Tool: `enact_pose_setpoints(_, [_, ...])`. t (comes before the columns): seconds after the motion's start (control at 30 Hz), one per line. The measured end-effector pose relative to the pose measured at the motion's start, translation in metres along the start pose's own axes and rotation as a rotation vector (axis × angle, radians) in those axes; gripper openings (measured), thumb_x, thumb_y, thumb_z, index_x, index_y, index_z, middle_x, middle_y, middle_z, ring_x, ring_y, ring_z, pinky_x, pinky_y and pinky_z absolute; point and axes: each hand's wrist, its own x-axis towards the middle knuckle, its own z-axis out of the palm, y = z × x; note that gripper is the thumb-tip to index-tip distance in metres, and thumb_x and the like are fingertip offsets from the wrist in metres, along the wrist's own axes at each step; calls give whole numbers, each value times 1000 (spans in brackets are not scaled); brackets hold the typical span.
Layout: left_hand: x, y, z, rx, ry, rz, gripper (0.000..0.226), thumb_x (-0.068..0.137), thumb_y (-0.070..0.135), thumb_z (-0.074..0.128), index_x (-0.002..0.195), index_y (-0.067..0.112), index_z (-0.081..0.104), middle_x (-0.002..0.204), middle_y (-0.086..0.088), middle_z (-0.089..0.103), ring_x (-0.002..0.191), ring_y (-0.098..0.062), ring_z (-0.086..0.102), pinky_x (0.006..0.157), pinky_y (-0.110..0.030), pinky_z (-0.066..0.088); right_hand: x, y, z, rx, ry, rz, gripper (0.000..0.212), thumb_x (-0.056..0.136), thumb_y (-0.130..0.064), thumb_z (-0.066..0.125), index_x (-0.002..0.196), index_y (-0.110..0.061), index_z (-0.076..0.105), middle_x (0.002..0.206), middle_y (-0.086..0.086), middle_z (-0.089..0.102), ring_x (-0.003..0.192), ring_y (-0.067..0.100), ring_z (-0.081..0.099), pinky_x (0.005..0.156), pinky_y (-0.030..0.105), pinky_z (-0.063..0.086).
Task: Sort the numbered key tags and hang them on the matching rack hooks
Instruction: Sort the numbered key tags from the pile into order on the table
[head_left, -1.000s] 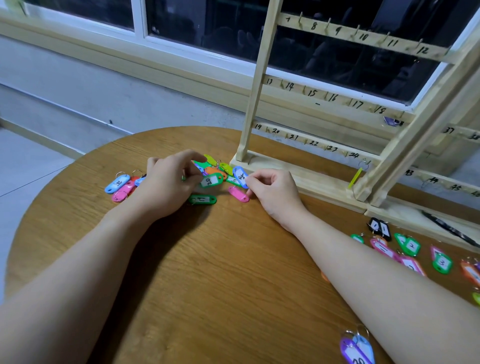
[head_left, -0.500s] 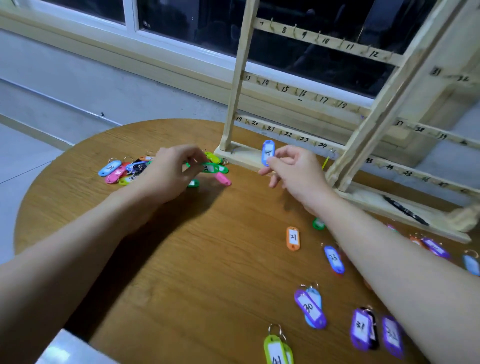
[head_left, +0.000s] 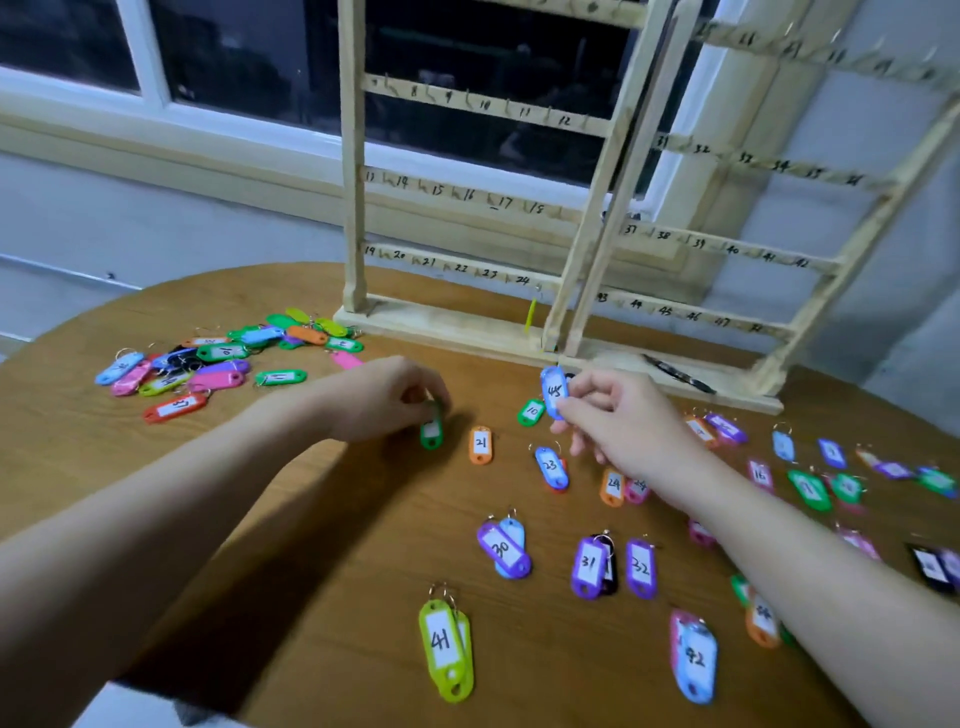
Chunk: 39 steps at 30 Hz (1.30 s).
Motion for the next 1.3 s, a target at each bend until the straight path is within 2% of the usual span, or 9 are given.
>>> enact_pose_setpoints(0.17, [3, 6, 13, 222, 94, -47, 22, 95, 30, 64, 117, 30, 67, 106, 5, 65, 87, -12, 53, 79, -27, 45, -26, 1, -11, -58, 52, -17, 15, 96, -11, 64, 84, -3, 69, 50, -9, 61, 37, 0, 50, 43, 13, 36])
enact_pose_setpoints(0.37, [-10, 25, 4, 335, 207, 40, 25, 96, 37, 62, 115, 23, 66, 97, 5, 58, 88, -18, 54, 78, -34, 46, -53, 8, -30, -15, 71, 25, 18, 95, -17, 68, 79, -11, 73, 58, 2, 67, 45, 7, 54, 53, 29, 46])
enact_pose_setpoints(0.43, [-12, 34, 2, 326, 210, 51, 23, 96, 35, 62, 115, 23, 68, 95, 5, 60, 84, -17, 53, 76, -33, 45, -63, 8, -35, 16, 82, 40, 15, 96, -16, 68, 82, -11, 74, 65, 13, 69, 44, 6, 52, 48, 21, 43])
enact_pose_setpoints(0.5, [-12, 46, 3, 313, 210, 73, 22, 97, 35, 61, 115, 23, 68, 92, 6, 60, 81, -18, 52, 75, -32, 44, -73, 9, -40, 46, 103, 46, 10, 96, -13, 68, 88, -9, 73, 59, 5, 66, 38, 1, 48, 41, 15, 36])
enact_pose_setpoints(0.73, [-17, 102, 18, 369, 218, 275, 26, 96, 37, 61, 118, 24, 66, 92, 8, 61, 89, -22, 58, 79, -31, 40, -115, 29, -81, 57, 187, 77, 5, 94, -13, 70, 98, -15, 68, 68, -2, 72, 52, 10, 56, 49, 28, 43])
enact_pose_setpoints(0.83, [-20, 131, 31, 381, 220, 380, 27, 97, 40, 58, 120, 27, 65, 98, 8, 64, 99, -21, 60, 96, -35, 42, -139, 42, -104, 29, 256, 102, 9, 95, -13, 68, 89, -18, 66, 68, -1, 72, 52, 11, 57, 49, 26, 43])
enact_pose_setpoints(0.97, [-16, 165, 47, 388, 210, 497, 28, 99, 41, 54, 122, 28, 62, 93, 11, 56, 103, -18, 58, 95, -31, 34, -168, 56, -131, 0, 326, 168, 12, 97, -14, 66, 84, -15, 66, 57, 0, 64, 42, 5, 51, 41, 18, 38])
enact_pose_setpoints(1.23, [-3, 194, 75, 335, 161, 593, 21, 99, 43, 52, 113, 31, 63, 94, 11, 59, 100, -18, 59, 96, -37, 40, -221, 78, -157, -139, 352, 258, 15, 92, -15, 70, 77, -16, 72, 61, 1, 67, 51, 9, 55, 56, 27, 42])
enact_pose_setpoints(1.3, [-4, 199, 80, 306, 157, 626, 21, 99, 42, 55, 113, 31, 64, 91, 13, 57, 98, -18, 58, 95, -38, 41, -236, 83, -163, -211, 345, 279, 16, 91, -15, 71, 76, -17, 74, 68, 4, 73, 61, 21, 66, 64, 33, 49])
